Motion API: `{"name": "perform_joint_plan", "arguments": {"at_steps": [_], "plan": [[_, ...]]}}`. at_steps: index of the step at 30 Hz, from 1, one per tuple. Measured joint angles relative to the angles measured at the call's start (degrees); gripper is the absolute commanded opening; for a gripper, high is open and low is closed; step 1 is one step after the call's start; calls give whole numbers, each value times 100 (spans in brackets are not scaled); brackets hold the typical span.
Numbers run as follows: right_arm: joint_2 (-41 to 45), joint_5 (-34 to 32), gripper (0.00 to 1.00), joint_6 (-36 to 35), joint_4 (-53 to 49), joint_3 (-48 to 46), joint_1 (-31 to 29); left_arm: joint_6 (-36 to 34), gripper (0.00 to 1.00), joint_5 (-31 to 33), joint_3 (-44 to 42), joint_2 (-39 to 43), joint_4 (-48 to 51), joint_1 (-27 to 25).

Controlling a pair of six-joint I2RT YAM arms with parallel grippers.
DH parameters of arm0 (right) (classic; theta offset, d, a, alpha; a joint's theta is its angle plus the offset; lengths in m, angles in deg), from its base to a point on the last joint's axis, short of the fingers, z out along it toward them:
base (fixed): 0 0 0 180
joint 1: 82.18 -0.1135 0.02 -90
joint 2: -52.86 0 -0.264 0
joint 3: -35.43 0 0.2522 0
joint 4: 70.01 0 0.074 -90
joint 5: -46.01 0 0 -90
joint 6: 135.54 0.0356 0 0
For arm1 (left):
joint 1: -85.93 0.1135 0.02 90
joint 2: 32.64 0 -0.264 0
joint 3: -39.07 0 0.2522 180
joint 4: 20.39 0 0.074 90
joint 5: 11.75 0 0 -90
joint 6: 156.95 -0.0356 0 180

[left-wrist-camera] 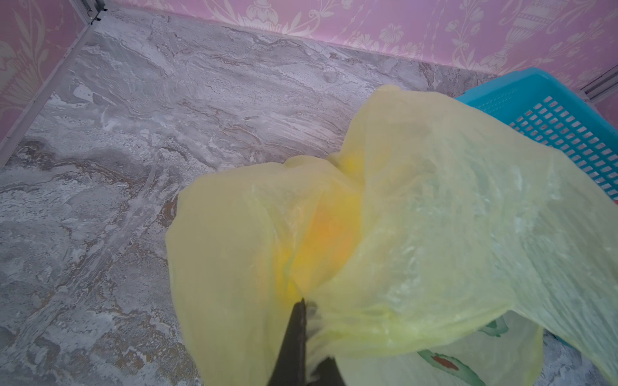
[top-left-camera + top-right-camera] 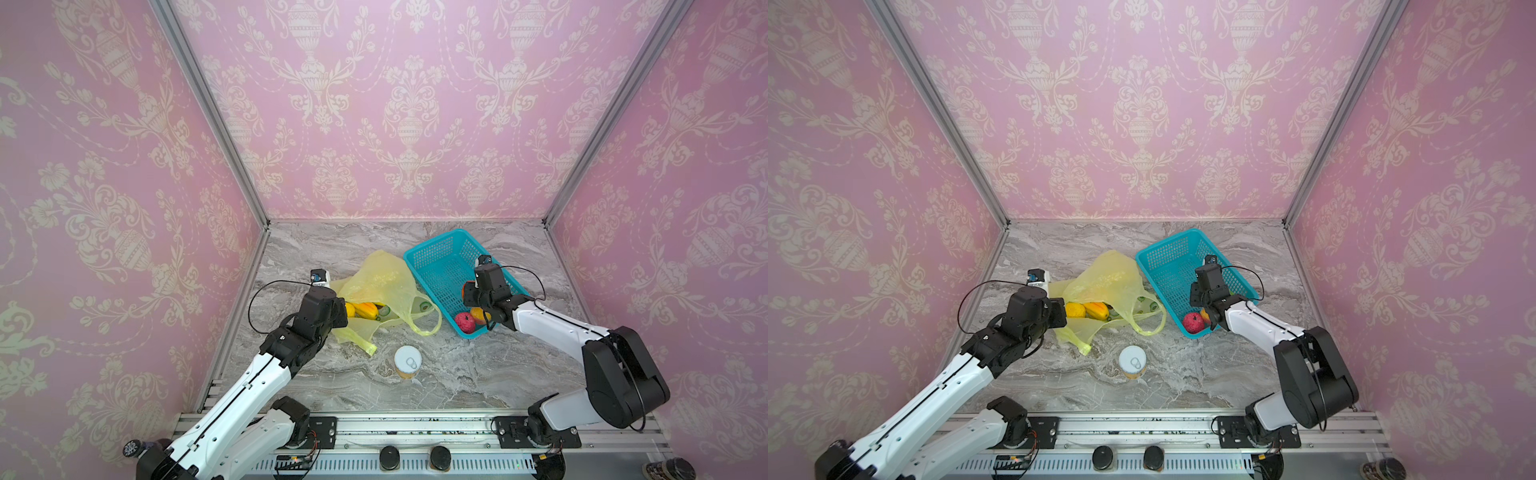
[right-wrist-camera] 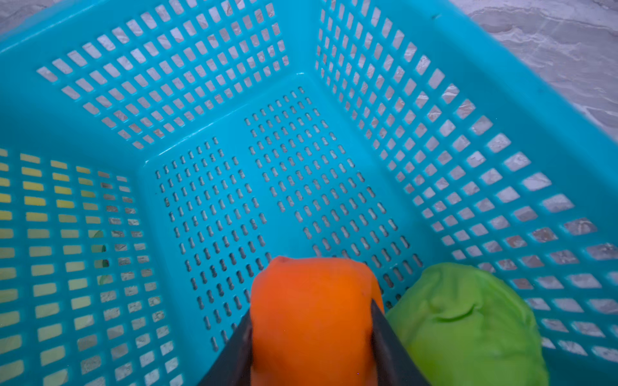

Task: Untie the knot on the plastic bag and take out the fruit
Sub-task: 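Lower the orange fruit into the teal basket and open the right gripper, then move the right gripper back over the bag mouth beside the left gripper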

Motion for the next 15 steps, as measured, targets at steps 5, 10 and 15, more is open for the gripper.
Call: {"name": "perform_joint_plan", "arguments": {"at_steps": [5, 10, 15], "plan": [[-197, 131, 69, 35, 9, 116, 127, 0, 0, -92, -2, -46, -50, 0], [70, 306, 92, 142, 188, -66, 122, 0, 0, -245, -7, -125, -107, 0], [1517, 431, 92, 153, 409, -734, 122, 0, 0, -293, -9, -122, -120, 0]]}}
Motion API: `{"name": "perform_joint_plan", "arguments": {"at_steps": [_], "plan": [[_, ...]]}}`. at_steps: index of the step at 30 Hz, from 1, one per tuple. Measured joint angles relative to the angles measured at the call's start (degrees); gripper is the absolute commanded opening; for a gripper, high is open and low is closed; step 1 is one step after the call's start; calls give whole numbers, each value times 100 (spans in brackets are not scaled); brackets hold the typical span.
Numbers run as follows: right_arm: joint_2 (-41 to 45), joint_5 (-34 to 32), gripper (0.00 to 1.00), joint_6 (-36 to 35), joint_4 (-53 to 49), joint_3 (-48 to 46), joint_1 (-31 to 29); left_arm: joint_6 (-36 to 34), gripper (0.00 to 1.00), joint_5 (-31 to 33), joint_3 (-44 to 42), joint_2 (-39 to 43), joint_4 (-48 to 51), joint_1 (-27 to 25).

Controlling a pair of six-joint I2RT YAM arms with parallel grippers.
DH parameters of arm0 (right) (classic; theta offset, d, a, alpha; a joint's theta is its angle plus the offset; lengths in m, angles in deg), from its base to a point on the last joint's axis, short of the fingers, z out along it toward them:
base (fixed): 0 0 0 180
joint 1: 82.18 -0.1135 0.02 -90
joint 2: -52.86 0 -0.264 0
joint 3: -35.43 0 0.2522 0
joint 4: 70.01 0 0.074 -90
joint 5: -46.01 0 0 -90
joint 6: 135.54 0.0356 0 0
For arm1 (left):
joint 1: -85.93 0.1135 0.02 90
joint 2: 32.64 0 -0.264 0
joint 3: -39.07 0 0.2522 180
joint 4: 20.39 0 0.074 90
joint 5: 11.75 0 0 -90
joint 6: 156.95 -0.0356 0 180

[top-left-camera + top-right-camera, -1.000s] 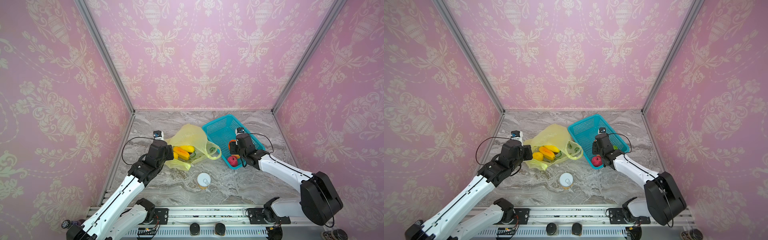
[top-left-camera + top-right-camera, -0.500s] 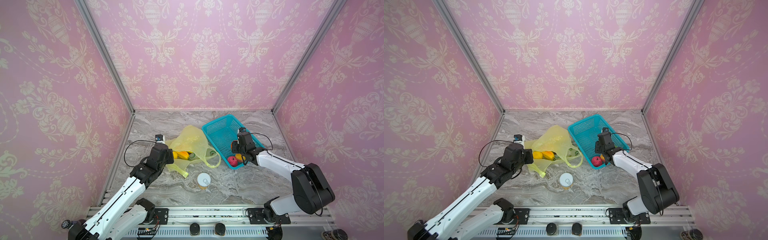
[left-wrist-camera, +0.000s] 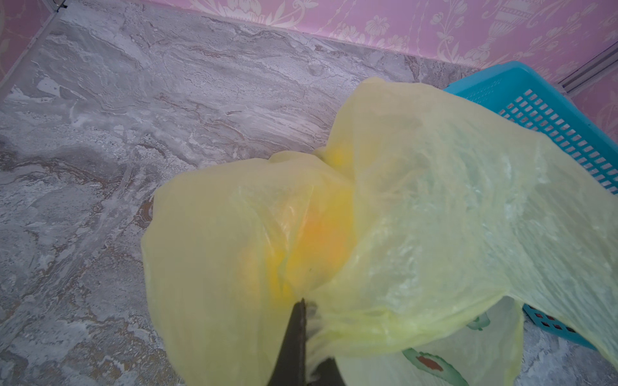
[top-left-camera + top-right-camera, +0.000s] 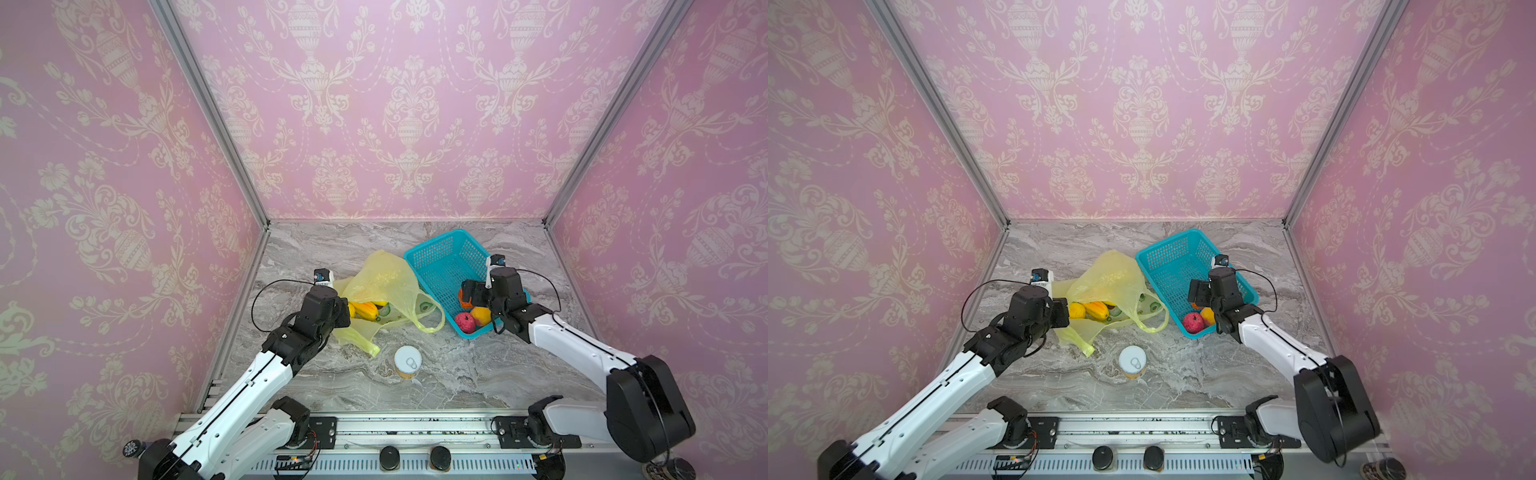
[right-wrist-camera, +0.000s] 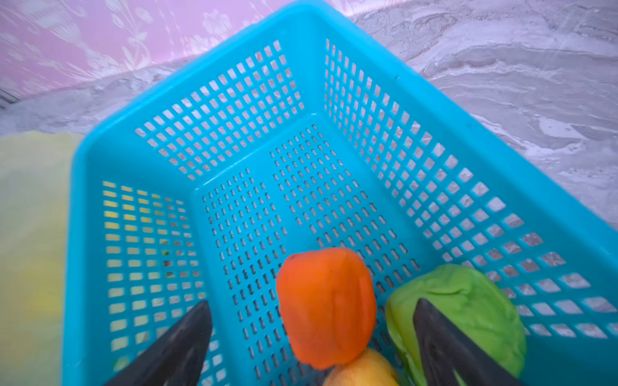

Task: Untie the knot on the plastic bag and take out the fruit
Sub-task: 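Move the right gripper back over the bag mouth beside the left gripper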

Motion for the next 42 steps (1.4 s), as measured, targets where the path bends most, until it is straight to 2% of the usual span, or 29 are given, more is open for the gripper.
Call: {"name": "perform_joint_plan", "arguments": {"at_steps": [3, 5, 9, 13, 19, 24, 30, 36, 42], "plan": [[1023, 151, 82, -28, 251, -374, -94, 0, 0, -4, -11, 0, -39, 0], [1683, 280, 78, -103, 437, -603, -380, 0, 0, -7, -22, 0, -52, 0], [2430, 457, 70, -505, 756, -833, -1384, 0, 0, -44, -22, -2, -85, 0], [2549, 675, 60, -1080, 1029, -905, -2430, 2, 0, -92, -22, 9, -90, 0], [1657, 968, 44, -1746, 1143, -713, -3355, 2, 0, -125, -33, 22, -96, 0], [601, 1071, 41, -2070, 1143, -284, -3790, 2, 0, -188, -33, 22, -96, 0], [-555, 896, 35, -2133, 1137, 365, -3860, 2, 0, -208, -42, 66, -103, 0], [-1631, 173, 28, -2124, 1012, 1008, -3860, 2, 0, -291, -42, 66, -111, 0], [-2199, -273, 29, -2013, 800, 1456, -3779, 2, 0, -297, -42, 63, -116, 0]]}}
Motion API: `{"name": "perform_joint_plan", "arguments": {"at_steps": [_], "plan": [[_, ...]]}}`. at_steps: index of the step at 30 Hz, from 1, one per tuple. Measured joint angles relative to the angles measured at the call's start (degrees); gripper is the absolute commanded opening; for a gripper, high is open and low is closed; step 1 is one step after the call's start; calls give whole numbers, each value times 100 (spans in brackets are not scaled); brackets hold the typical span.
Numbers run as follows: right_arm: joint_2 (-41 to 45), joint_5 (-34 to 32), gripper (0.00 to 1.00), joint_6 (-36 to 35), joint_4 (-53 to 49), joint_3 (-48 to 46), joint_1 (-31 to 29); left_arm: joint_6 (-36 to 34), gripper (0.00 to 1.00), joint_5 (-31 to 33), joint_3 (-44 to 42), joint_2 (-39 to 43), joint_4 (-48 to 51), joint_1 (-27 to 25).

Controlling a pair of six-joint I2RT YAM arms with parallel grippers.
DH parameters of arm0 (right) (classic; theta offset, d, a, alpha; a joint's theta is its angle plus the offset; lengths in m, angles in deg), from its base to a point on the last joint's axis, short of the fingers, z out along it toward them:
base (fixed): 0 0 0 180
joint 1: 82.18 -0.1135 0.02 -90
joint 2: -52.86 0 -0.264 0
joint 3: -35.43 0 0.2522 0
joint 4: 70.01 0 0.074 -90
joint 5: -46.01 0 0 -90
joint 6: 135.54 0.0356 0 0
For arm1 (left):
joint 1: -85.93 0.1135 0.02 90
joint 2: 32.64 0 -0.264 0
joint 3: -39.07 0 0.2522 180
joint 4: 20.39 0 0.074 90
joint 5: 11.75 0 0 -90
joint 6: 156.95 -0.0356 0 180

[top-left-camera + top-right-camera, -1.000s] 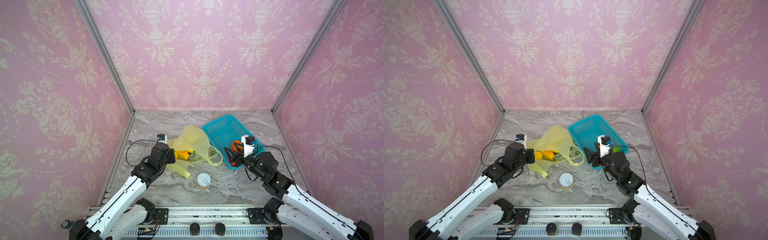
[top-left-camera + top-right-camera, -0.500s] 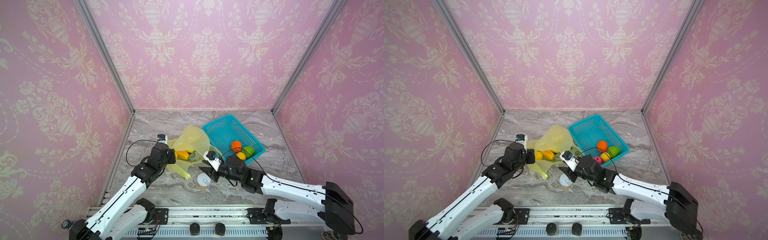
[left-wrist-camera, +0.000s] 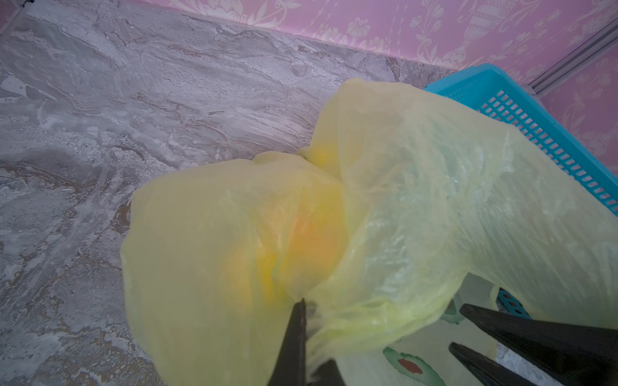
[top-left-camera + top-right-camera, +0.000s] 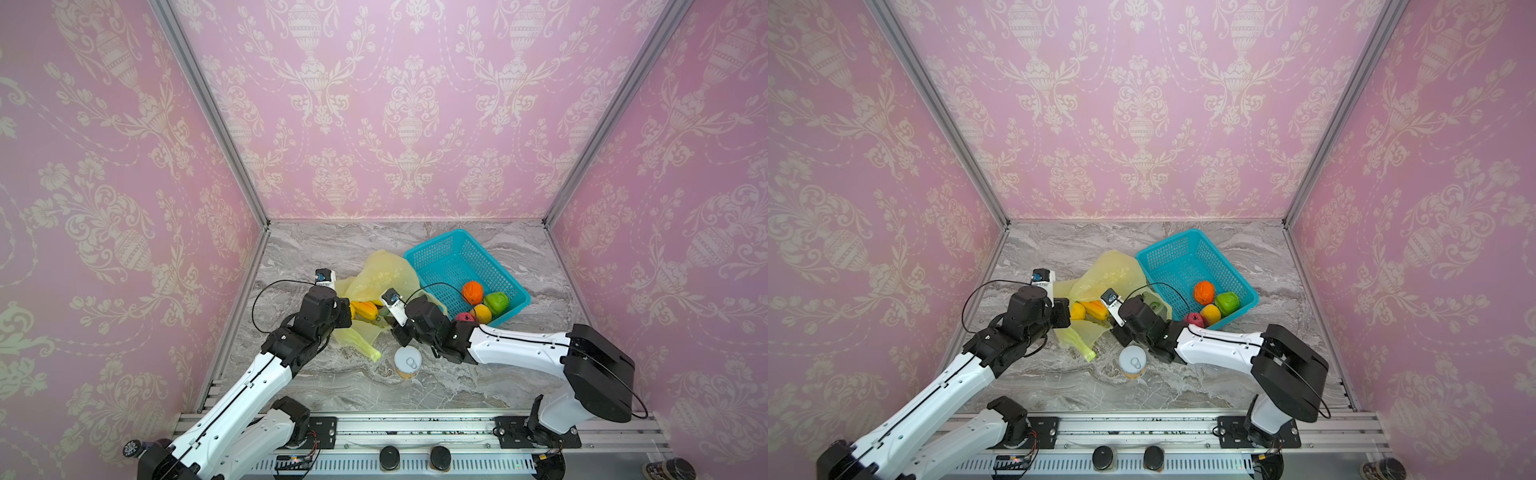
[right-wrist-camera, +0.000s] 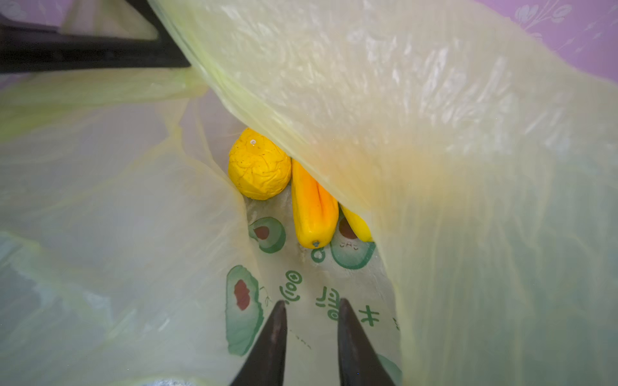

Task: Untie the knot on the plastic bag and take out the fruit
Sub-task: 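Move the right gripper back over the bag mouth beside the left gripper, then reach the right gripper into the bag and close on the yellow lemon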

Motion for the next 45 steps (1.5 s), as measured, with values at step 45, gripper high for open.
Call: {"name": "perform_joint_plan", "arguments": {"at_steps": [45], "plan": [[-671, 658, 64, 428, 984, 166, -68, -678, 0, -1425, 2234, -616, 2887, 0]]}}
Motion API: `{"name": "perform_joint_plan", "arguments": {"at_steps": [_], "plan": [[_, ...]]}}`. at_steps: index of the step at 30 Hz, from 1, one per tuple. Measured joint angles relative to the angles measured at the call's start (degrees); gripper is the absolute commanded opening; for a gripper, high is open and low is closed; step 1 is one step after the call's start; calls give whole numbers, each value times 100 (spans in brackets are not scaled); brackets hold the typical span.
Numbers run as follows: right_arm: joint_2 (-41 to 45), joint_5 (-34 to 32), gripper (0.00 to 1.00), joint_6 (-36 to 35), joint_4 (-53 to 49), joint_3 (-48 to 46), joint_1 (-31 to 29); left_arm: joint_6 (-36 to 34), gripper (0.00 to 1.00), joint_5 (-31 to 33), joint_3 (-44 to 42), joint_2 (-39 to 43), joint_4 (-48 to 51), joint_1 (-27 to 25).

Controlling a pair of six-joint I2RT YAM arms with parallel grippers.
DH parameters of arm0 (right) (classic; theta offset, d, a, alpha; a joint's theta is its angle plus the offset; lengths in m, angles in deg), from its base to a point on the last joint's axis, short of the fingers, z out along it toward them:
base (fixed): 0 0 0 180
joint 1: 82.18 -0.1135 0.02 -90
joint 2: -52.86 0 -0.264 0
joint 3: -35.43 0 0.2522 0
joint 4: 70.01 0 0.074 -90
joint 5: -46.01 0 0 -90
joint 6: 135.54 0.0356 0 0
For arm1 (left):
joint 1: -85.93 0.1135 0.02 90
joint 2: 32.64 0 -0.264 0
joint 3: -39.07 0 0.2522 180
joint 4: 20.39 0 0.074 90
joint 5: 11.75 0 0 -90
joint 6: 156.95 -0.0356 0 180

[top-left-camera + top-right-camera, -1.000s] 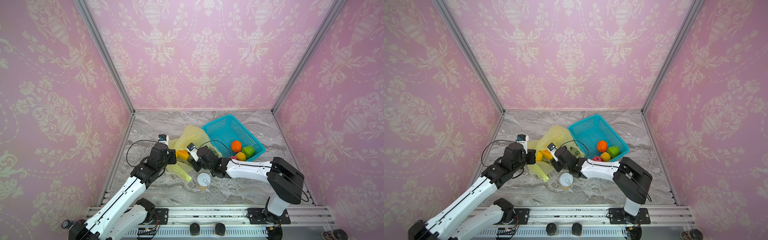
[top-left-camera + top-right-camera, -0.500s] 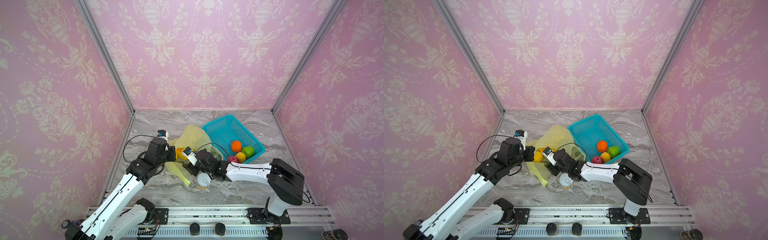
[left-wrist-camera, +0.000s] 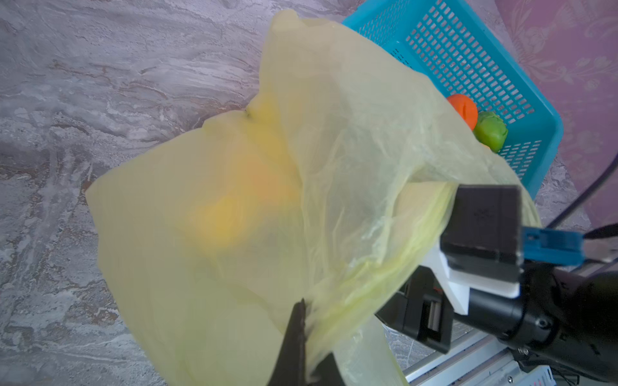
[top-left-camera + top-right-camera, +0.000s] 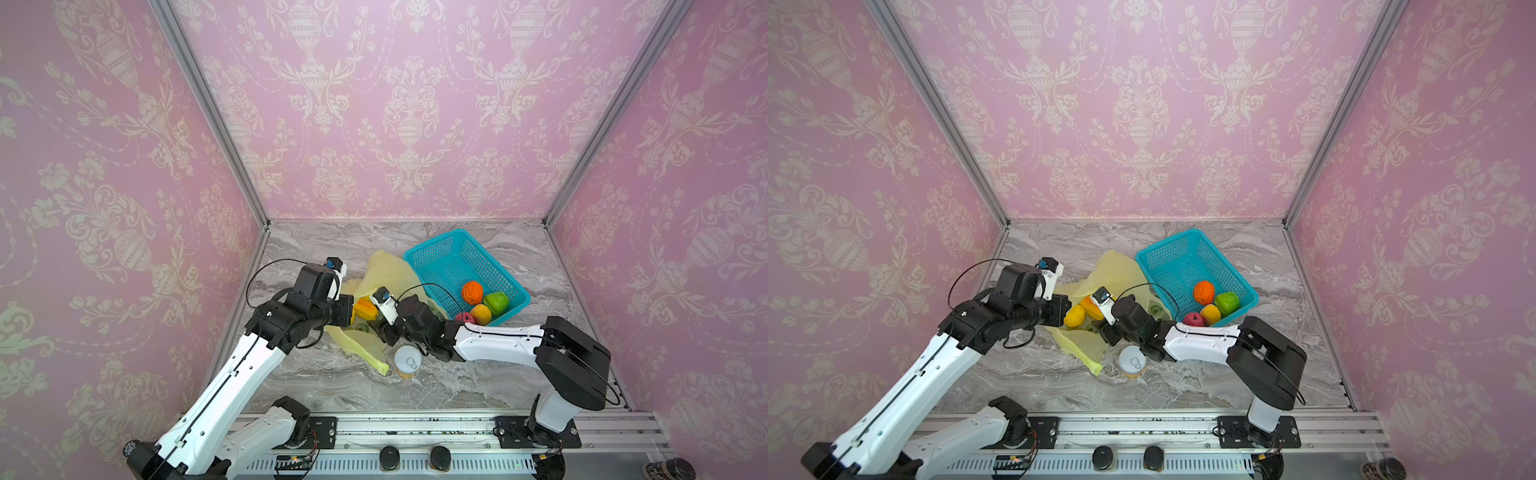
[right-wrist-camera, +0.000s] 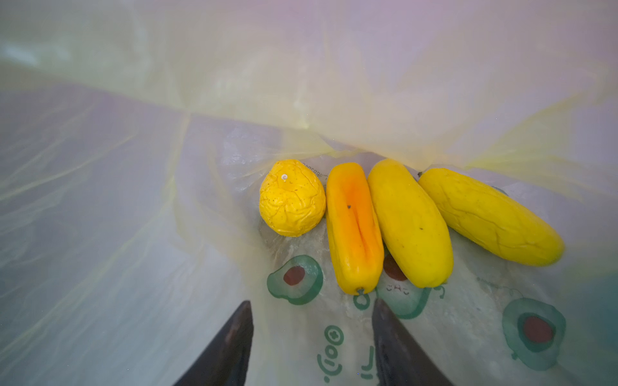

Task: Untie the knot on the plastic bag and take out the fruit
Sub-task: 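Reach the right gripper into the bag and close on the yellow lemon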

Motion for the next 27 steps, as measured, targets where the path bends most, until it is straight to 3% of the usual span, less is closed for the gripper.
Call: {"name": "perform_joint_plan", "arguments": {"at_steps": [7, 12, 19, 27], "plan": [[-898, 350, 90, 352, 243, 442, -59, -129, 0, -221, -83, -28, -7, 0], [-1788, 376, 99, 647, 254, 1108, -98, -164, 0, -302, -96, 15, -20, 0], [-2822, 120, 100, 1036, 376, 2210, -109, -188, 0, -728, -170, 151, -164, -2], [-3438, -549, 98, 1292, 656, 2776, -131, -210, 0, -1119, -227, 297, -278, -116]]}}
